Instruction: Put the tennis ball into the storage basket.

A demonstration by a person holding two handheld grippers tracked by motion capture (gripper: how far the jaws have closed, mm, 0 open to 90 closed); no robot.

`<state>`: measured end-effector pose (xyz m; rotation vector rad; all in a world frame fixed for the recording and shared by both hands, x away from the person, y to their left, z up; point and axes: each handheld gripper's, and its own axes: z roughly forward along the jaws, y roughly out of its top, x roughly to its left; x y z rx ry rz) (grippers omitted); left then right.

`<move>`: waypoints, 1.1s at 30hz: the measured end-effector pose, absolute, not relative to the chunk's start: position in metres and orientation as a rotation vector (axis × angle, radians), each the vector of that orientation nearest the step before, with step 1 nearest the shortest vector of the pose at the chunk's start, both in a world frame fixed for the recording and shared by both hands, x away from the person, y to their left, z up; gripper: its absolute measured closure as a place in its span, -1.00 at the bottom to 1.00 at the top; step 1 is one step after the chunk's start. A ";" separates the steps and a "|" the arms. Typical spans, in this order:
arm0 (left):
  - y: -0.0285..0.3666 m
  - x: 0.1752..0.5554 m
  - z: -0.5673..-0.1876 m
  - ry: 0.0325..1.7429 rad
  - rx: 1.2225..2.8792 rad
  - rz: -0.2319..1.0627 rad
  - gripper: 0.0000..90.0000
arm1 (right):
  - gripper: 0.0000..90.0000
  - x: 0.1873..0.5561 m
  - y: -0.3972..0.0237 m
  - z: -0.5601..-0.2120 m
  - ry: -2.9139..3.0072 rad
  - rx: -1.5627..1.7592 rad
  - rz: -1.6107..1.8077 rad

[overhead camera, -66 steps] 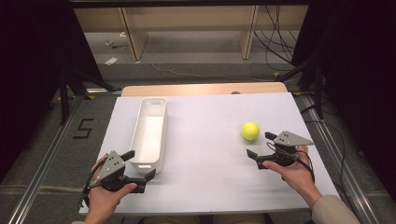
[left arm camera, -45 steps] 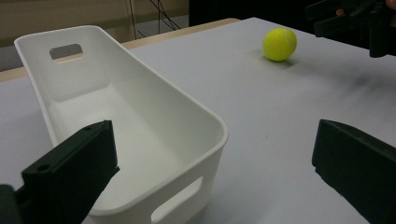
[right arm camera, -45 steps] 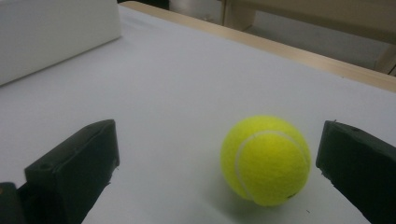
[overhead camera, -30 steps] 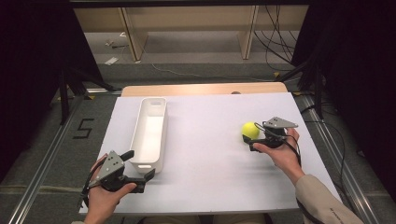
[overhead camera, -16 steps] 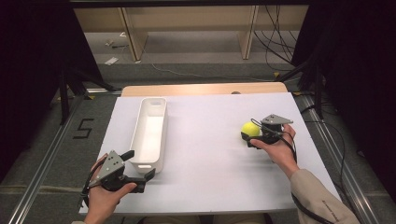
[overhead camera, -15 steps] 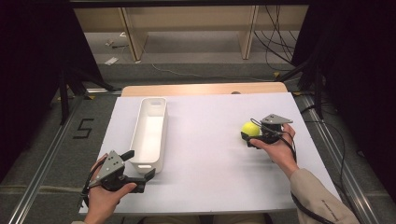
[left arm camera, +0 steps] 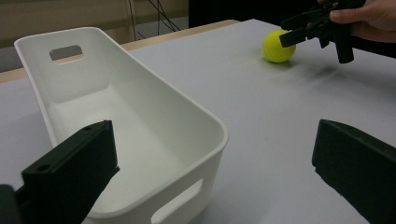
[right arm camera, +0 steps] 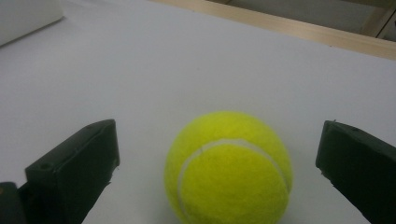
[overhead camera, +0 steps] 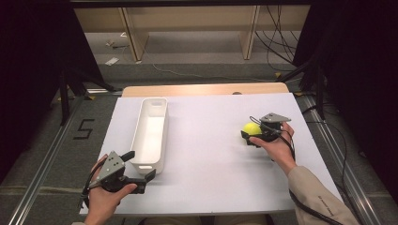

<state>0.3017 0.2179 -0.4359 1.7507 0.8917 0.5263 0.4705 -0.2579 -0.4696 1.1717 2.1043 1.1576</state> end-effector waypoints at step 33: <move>0.218 0.302 -0.436 0.886 1.755 0.526 -1.00 | -0.80 0.474 -0.257 -0.480 2.134 1.202 1.135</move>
